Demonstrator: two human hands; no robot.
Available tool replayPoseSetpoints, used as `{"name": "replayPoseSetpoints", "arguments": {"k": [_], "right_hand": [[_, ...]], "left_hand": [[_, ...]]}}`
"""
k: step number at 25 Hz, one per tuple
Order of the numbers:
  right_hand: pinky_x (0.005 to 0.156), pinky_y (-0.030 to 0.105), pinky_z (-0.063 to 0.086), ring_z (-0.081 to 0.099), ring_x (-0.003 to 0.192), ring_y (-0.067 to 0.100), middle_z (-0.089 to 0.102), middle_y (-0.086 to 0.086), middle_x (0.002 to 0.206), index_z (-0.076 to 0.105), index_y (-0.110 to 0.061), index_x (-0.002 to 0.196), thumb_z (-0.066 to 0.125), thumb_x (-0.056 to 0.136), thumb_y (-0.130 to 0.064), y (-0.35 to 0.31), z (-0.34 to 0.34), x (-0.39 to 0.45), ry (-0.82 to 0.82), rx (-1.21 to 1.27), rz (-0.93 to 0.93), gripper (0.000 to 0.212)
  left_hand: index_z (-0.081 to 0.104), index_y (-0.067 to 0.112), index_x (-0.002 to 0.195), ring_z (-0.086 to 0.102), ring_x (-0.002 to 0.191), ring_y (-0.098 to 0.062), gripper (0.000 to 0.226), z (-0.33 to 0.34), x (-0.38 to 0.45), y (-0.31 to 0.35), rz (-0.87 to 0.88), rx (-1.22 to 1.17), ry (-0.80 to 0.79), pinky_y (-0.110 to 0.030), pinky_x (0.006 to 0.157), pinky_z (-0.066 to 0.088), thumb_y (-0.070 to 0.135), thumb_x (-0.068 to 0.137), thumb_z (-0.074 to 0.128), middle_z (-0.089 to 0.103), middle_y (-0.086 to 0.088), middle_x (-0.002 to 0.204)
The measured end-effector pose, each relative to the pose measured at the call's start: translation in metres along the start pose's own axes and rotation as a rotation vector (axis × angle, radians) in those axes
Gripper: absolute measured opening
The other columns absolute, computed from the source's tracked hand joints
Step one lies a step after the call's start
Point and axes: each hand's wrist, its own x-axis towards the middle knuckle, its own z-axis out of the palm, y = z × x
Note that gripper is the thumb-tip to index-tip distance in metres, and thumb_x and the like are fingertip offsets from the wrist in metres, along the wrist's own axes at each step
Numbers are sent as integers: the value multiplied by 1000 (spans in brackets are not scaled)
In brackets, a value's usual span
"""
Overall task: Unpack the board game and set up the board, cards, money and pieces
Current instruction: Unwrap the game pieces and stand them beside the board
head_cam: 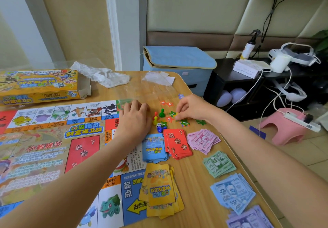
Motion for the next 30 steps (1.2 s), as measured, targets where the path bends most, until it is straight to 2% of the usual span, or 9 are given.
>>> {"name": "replayPoseSetpoints", "arguments": {"k": [3, 7, 12, 17, 20, 23, 25, 27, 30], "right_hand": [[59, 20, 44, 52, 62, 9, 63, -2, 67, 68, -15, 69, 75, 77, -10, 5, -5, 3, 3, 133, 27, 12], [49, 14, 43, 55, 58, 9, 63, 4, 67, 67, -4, 80, 69, 81, -3, 11, -19, 4, 88, 359, 60, 2], [51, 18, 39, 52, 55, 9, 63, 8, 70, 64, 3, 93, 64, 84, -2, 23, -32, 10, 246, 502, 198, 10], [50, 18, 39, 52, 54, 9, 65, 10, 73, 62, 2, 93, 62, 87, -4, 32, -25, 13, 238, 501, 232, 8], [52, 18, 41, 53, 55, 10, 66, 7, 72, 64, -5, 85, 63, 87, -9, 35, -24, 14, 237, 381, 212, 4], [54, 19, 45, 53, 56, 9, 62, 0, 65, 63, -11, 75, 67, 85, -18, 36, -23, 15, 297, 88, 178, 13], [66, 25, 50, 57, 65, 10, 61, -4, 66, 67, -12, 75, 71, 82, -21, 33, -25, 11, 338, -44, 103, 13], [70, 20, 47, 58, 70, 1, 62, -9, 71, 71, -14, 79, 76, 77, -24, 27, -24, 0, 181, -81, -23, 11], [52, 6, 37, 50, 53, -12, 58, -15, 69, 70, -19, 82, 78, 74, -23, 20, -16, -15, -78, -149, -138, 12]], "left_hand": [[49, 13, 119, 39, 110, -27, 35, 0, 1, -1, -3, -4, 5, -35, 92, 30, 35, 97, 35, 46, -8, 119], [50, 14, 120, 39, 111, -27, 35, 1, 0, 0, -1, 0, 4, -35, 92, 30, 37, 97, 35, 45, -8, 120], [49, 15, 120, 39, 112, -27, 36, 1, 0, -1, -2, -3, 1, -35, 92, 30, 38, 97, 34, 45, -7, 120], [48, 16, 120, 39, 112, -26, 35, 2, 1, -1, 1, 8, 0, -34, 93, 29, 38, 97, 34, 45, -6, 120], [49, 15, 120, 39, 112, -27, 35, 2, 1, -1, 3, -5, 7, -35, 92, 30, 37, 97, 35, 45, -7, 120], [49, 15, 120, 39, 112, -26, 35, 1, 1, -1, 2, -4, -1, -35, 93, 30, 37, 97, 34, 45, -7, 120], [48, 15, 120, 38, 112, -26, 35, 1, 1, -1, 3, 2, -5, -35, 93, 29, 37, 97, 34, 44, -7, 121], [49, 15, 120, 38, 112, -26, 35, 1, 1, -2, 2, -3, -2, -35, 93, 29, 37, 97, 35, 45, -7, 120], [50, 15, 119, 39, 111, -27, 34, 1, 0, -2, 3, -14, 6, -36, 93, 30, 37, 97, 36, 46, -8, 120]]}}
